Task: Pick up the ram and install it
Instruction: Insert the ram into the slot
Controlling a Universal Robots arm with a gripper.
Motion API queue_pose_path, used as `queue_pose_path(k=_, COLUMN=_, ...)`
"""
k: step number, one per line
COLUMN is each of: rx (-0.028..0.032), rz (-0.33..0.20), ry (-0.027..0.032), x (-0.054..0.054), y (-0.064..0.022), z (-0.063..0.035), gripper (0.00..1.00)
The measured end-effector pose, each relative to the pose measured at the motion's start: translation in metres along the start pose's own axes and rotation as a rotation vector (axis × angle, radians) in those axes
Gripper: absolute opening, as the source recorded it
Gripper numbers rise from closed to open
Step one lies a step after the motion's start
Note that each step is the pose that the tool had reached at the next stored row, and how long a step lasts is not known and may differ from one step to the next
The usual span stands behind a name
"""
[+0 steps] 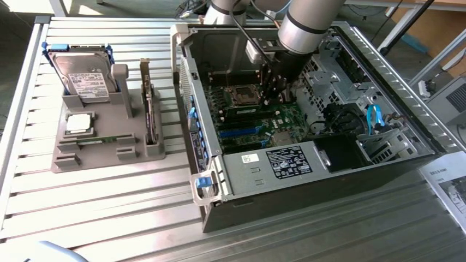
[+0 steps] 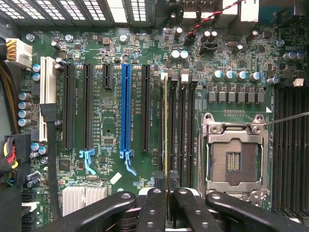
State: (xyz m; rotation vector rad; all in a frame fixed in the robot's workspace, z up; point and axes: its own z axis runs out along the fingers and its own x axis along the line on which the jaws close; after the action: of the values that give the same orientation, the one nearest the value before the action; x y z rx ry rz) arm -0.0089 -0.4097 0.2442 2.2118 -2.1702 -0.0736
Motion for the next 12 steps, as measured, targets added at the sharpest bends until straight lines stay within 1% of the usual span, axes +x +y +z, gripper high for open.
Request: queue_pose_path(k=12, rx=0.0, rz=0.01, ry=-0.0007, x=0.0, y=-0.0007, z=0.0, gripper=0.13)
